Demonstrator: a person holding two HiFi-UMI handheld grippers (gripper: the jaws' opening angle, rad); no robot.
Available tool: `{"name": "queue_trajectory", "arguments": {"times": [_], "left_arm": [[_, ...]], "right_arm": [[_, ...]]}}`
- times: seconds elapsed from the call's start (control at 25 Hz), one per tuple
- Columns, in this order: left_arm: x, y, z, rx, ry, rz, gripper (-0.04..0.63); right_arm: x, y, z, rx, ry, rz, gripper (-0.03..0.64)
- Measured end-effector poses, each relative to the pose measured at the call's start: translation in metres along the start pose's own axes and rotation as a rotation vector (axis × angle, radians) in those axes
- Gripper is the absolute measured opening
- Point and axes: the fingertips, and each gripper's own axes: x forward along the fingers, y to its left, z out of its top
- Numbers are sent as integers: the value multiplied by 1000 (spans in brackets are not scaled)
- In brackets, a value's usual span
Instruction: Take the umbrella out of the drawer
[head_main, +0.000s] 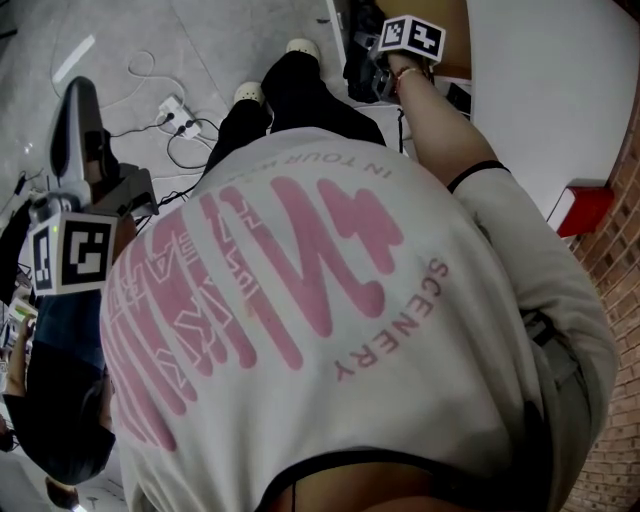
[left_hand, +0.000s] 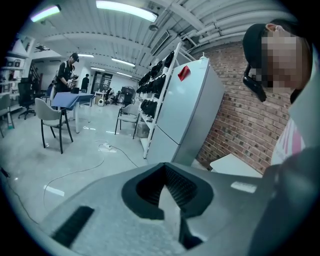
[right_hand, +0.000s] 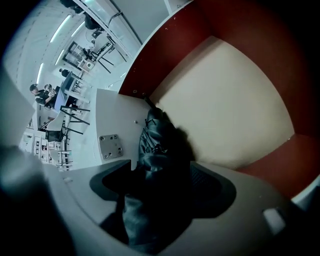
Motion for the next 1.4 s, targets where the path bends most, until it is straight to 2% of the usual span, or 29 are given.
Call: {"name": "queue_trajectory", "arguments": {"times": [0.24,0.44,0.64,0.88,1.12,1.4], "left_arm": [[9,-5,-10,-1,26,12,0],[11,-5,-9,-20,28,24,0],[12,-6,-12,-4,38,33,1],[11,-1,-17,-43,39,48,1],[9,7,-21,-36,45,73,2],[2,13,-31,-76,37,99,2]], "right_arm": [[12,1,-2,9,68,51,374],[10,6,-5,7,83,73,344],[16,8,-9,58,120,122,327],[21,8,-10,80,112,133,331],[26,8,-11,117,166,161,327],[26,10,-11,122,191,171,324]]}}
